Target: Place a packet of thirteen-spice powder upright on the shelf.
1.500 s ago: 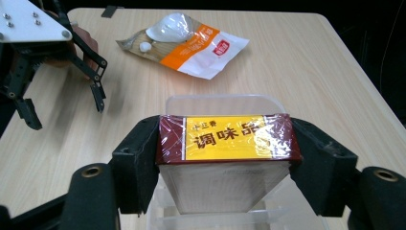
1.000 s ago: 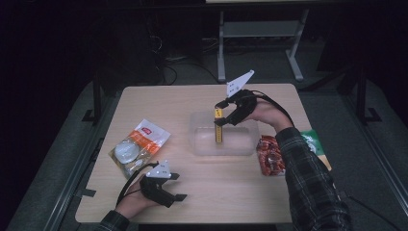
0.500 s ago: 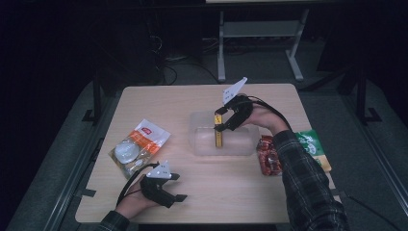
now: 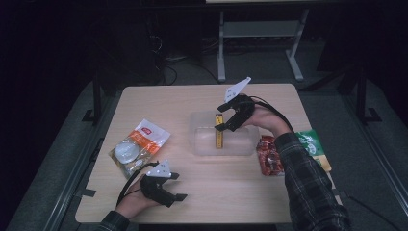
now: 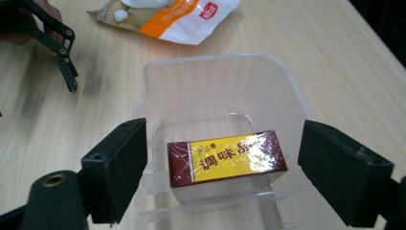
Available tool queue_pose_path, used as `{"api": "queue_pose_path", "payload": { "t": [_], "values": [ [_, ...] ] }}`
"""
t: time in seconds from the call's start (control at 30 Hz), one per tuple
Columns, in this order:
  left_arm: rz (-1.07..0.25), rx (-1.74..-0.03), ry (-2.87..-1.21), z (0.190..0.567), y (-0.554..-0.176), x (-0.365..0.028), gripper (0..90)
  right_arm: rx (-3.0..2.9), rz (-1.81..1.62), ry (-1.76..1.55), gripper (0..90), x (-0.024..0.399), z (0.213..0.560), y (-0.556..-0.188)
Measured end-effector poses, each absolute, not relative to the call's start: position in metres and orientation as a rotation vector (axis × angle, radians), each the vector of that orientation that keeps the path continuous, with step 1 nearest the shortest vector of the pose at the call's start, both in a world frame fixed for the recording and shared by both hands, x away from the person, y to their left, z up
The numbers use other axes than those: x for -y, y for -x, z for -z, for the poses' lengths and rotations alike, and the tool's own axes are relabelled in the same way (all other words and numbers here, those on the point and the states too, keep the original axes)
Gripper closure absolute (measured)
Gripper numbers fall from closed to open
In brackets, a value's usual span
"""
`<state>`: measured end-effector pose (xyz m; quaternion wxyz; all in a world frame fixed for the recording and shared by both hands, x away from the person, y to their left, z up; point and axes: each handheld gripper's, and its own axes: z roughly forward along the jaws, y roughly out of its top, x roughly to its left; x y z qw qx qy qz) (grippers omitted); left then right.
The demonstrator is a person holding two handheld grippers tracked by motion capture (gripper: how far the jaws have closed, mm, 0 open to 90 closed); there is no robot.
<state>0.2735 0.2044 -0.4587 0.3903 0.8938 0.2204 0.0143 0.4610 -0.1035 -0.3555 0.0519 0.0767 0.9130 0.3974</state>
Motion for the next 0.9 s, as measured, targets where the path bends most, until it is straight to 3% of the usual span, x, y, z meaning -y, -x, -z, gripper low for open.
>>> {"api": "queue_pose_path", "payload": {
  "t": [0.27, 0.9],
  "values": [
    [0.013, -0.585, -2.261, 0.457, -0.276, -0.205, 16.8, -2.714, -1.260, -0.333, 15.7, 0.118, 0.345, -0.438],
    [-0.030, -0.573, -2.292, 0.455, -0.273, -0.202, 15.1, -2.641, -1.228, -0.493, 16.0, 0.131, 0.376, -0.353]
  ]
}}
